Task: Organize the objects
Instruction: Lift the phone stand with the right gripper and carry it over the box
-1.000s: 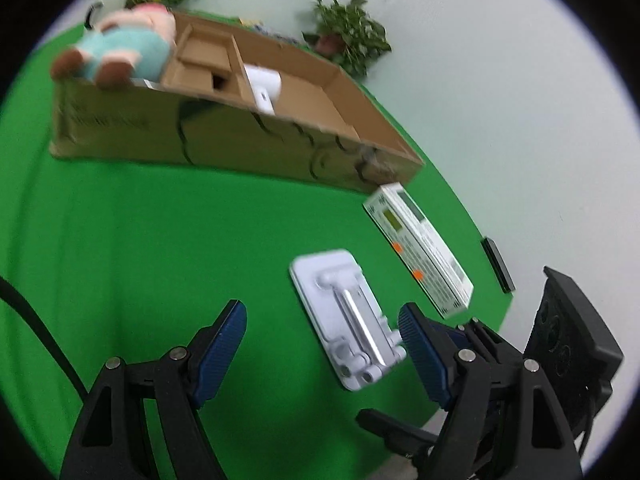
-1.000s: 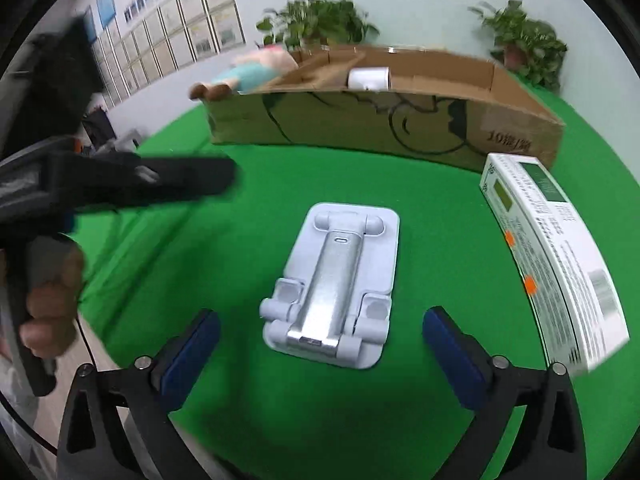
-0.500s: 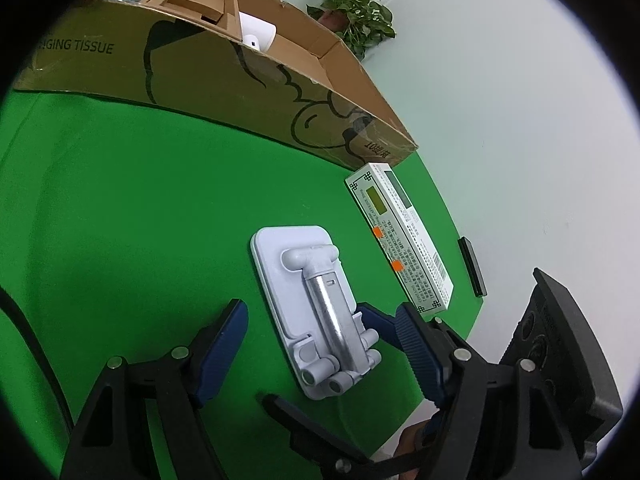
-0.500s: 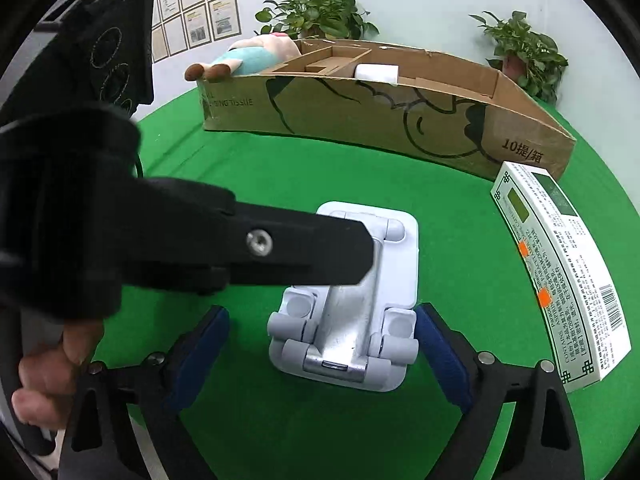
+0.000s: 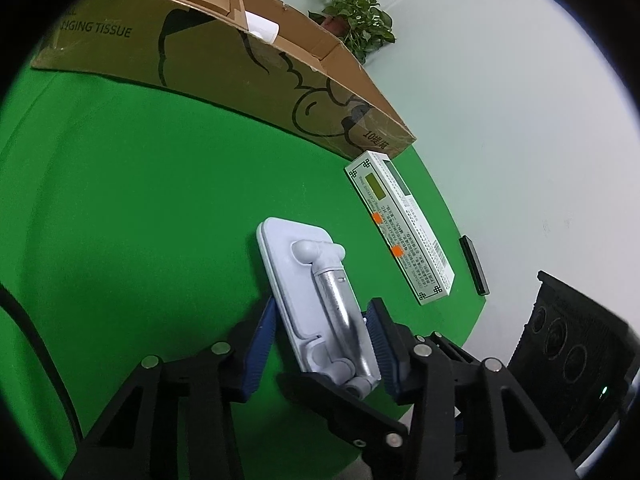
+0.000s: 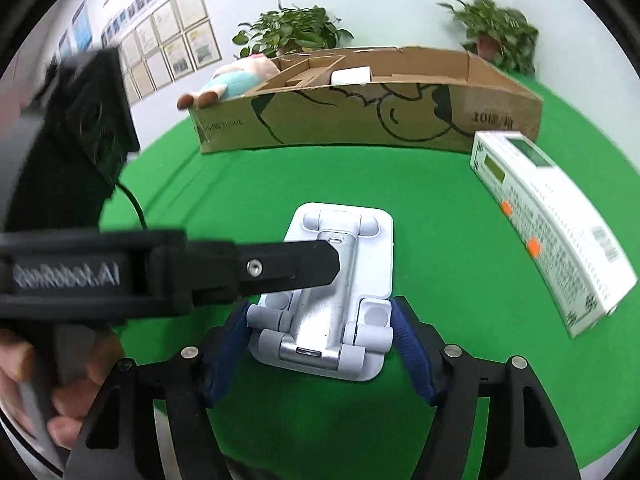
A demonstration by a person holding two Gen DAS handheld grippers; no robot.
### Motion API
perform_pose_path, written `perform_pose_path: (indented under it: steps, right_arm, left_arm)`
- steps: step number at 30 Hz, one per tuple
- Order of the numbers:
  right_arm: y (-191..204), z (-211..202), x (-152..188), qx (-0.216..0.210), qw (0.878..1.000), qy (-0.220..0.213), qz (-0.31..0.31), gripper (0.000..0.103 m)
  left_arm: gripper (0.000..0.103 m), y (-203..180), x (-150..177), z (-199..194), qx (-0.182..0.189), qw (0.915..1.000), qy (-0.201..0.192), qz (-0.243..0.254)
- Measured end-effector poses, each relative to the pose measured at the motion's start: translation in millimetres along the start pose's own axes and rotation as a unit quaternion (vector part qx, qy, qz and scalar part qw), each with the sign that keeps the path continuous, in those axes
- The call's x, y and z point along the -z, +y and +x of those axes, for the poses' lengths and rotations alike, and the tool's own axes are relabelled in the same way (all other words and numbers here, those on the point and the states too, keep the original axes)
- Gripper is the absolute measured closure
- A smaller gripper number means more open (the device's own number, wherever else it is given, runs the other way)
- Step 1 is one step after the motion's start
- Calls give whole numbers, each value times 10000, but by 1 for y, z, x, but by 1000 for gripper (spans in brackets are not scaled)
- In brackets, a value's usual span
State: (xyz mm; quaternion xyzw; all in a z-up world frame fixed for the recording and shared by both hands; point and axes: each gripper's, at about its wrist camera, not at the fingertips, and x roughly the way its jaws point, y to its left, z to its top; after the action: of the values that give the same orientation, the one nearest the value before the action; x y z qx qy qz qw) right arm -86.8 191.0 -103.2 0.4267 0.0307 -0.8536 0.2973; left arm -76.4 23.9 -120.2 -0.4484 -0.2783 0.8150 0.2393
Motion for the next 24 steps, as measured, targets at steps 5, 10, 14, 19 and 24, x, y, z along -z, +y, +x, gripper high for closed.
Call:
perform_pose_path:
  steps: [5, 10, 14, 19, 24]
  right_arm:
    - [-5, 1, -3, -298, 9994, -37, 194, 36]
    - [-6, -8, 6, -436, 9981, -110, 421, 37]
    - [-2, -15, 4, -381, 9981, -258, 406, 37]
    - [4, -40, -11, -263, 9974, -644, 212, 37]
    - [9, -60, -33, -140, 9954, -949, 52, 38]
  left_arm:
    - [68, 2, 2, -1, 221, 9997, 8, -131]
    - [73, -10, 0, -6, 166, 9997, 21, 161]
    - [75, -27, -6, -18, 173, 9985, -164, 484]
    - [75, -47, -22, -36, 273, 9960, -415, 744]
    - [76, -69, -39, -48, 282, 9920, -596, 1078]
